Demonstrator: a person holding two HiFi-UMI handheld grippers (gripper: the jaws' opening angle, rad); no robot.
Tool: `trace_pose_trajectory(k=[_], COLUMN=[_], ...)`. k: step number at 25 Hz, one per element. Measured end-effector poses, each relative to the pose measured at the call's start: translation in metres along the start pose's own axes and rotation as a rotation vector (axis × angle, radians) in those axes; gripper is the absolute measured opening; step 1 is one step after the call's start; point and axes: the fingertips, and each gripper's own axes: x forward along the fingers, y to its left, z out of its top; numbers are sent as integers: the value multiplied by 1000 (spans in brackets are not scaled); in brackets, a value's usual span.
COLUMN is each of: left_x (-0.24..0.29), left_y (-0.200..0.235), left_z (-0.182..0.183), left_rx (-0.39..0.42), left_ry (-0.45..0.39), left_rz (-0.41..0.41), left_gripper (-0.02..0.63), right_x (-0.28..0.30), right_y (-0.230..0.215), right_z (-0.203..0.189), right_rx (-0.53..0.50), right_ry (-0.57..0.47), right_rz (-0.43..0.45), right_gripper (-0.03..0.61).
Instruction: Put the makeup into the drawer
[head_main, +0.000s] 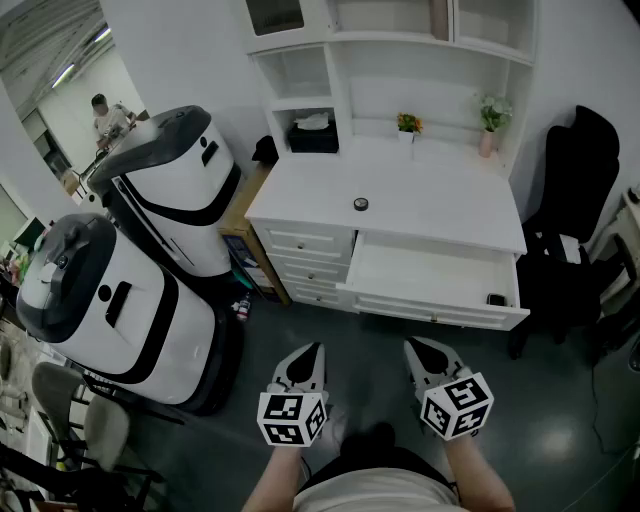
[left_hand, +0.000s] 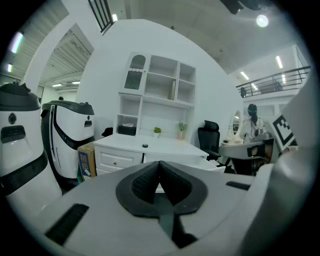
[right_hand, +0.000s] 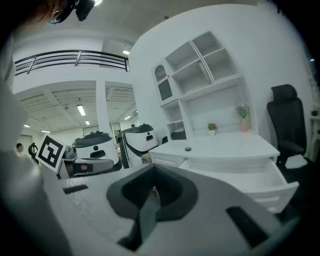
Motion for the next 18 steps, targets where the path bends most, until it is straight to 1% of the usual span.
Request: trace_pose_trajectory(k=[3, 11, 18], left_x=[6, 18, 23], left_y=[-4, -11, -9], left_z=[4, 5, 7], left_rx=[7, -6, -18], left_ry=[-2, -1, -8], left_rz=[7, 31, 71], left_gripper=[2, 2, 2], right_x=[1, 0, 9], right_y=[-6, -24, -37], right_z=[4, 5, 8], right_rx=[1, 16, 14], right_ry=[-7, -12, -15], right_rz=[12, 29, 50], right_gripper=[2, 2, 2])
